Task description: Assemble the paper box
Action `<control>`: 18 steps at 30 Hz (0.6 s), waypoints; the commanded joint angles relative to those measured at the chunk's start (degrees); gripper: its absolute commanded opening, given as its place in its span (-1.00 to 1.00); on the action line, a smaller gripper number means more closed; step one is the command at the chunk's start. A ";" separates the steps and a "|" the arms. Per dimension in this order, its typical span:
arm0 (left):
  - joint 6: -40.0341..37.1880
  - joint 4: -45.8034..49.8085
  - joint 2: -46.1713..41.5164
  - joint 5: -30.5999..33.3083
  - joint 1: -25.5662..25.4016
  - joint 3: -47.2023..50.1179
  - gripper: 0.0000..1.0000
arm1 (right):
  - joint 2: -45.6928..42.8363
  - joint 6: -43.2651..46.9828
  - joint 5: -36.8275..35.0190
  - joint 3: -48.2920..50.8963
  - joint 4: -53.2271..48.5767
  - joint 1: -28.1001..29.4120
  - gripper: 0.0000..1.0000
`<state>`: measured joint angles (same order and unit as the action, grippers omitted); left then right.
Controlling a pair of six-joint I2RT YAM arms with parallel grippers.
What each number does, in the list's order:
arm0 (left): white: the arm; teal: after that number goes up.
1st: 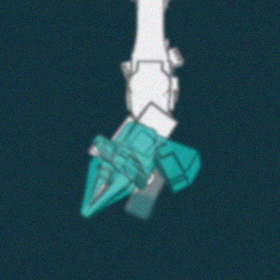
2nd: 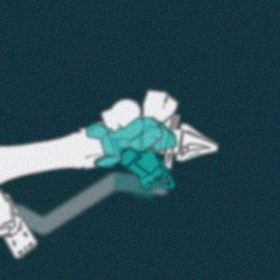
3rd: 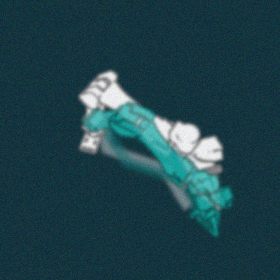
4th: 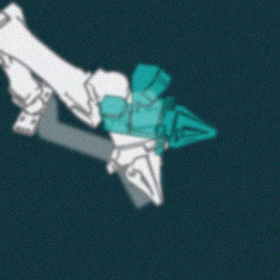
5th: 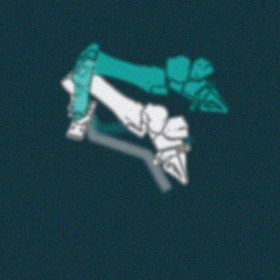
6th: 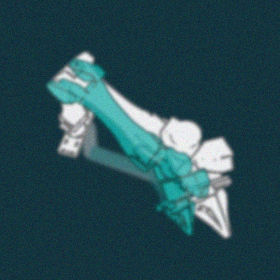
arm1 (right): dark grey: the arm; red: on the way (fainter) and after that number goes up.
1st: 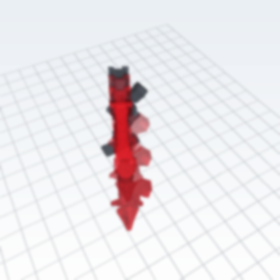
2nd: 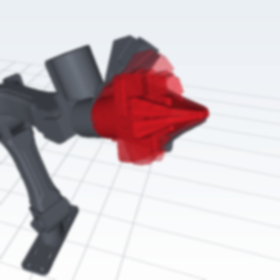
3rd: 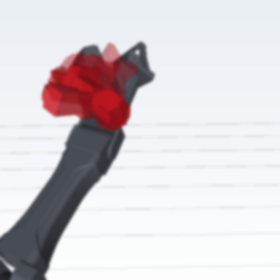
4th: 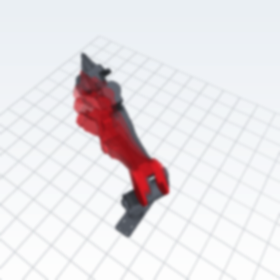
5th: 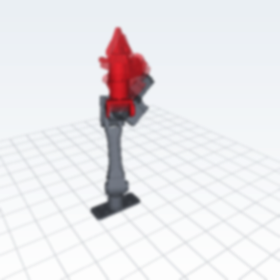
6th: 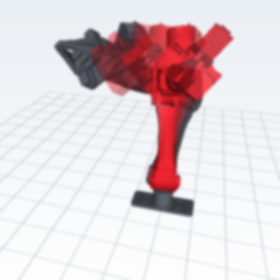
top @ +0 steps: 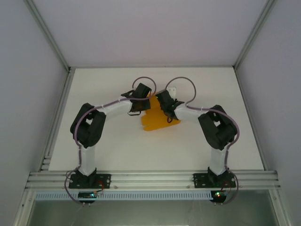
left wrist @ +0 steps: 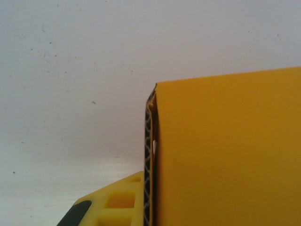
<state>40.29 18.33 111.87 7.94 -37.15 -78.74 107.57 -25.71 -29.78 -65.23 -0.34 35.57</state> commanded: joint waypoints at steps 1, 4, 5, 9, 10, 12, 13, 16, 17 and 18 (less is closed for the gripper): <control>-3.32 0.98 -0.88 -0.72 0.23 -1.15 -1.00 | -4.58 8.43 7.85 2.22 5.73 0.08 -0.05; -4.63 0.01 -2.30 -1.17 0.46 -0.76 -1.00 | -8.67 10.06 13.22 4.91 4.82 0.68 0.27; -5.18 -0.29 -2.66 -1.87 0.57 -0.71 -1.00 | -10.05 10.56 14.23 5.58 4.82 0.88 0.43; -6.05 -0.86 -4.41 -3.57 1.12 0.23 -1.00 | -15.82 11.38 15.75 8.74 3.22 1.19 0.68; -6.27 -0.89 -4.87 -3.65 1.27 0.55 -1.00 | -16.83 11.76 16.15 9.21 2.08 0.63 0.69; -7.10 -0.86 -5.89 -3.73 1.76 1.57 -1.00 | -19.24 12.31 19.07 9.52 -2.19 -1.03 0.80; -7.47 -1.22 -6.28 -4.00 2.08 2.31 -1.00 | -20.72 12.80 20.26 10.17 -3.01 -1.65 0.91; -8.08 -2.94 -6.93 -6.41 3.59 4.60 -1.00 | -27.27 16.87 28.45 14.05 -0.18 -3.29 0.99; -8.05 -3.32 -6.93 -7.61 4.15 5.03 -1.00 | -29.71 17.73 31.29 14.87 0.05 -3.90 0.99; -8.06 -3.93 -7.00 -8.95 4.67 5.71 -1.00 | -32.54 18.43 34.15 15.45 -0.47 -4.40 0.98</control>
<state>33.63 16.10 106.30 2.70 -33.95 -74.72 81.34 -11.42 -5.52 -51.37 0.45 32.05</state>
